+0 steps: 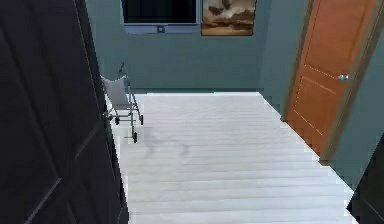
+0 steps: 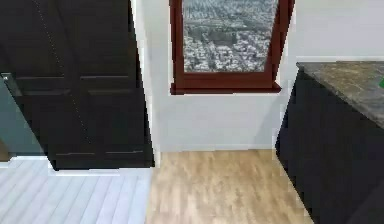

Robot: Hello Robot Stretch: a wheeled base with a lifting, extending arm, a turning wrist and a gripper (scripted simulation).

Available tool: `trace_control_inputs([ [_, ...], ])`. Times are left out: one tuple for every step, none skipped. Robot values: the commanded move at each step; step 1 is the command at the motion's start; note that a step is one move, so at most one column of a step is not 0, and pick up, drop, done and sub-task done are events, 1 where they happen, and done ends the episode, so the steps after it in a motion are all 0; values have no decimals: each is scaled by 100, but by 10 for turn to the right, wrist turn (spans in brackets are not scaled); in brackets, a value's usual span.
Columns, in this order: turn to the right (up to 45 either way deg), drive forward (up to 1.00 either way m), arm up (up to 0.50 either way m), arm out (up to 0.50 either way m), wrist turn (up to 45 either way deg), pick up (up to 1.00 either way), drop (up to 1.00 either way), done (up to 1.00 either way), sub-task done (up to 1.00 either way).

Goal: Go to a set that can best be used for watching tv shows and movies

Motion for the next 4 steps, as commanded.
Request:
trace_control_inputs([
  [0, 100, 0, 0, 0, 0, 0, 0, 0],
  [-60, 0, 0, 0, 0, 0, 0, 0, 0],
  [0, 55, 0, 0, 0, 0, 0, 0, 0],
  [0, 100, 0, 0, 0, 0, 0, 0, 0],
])
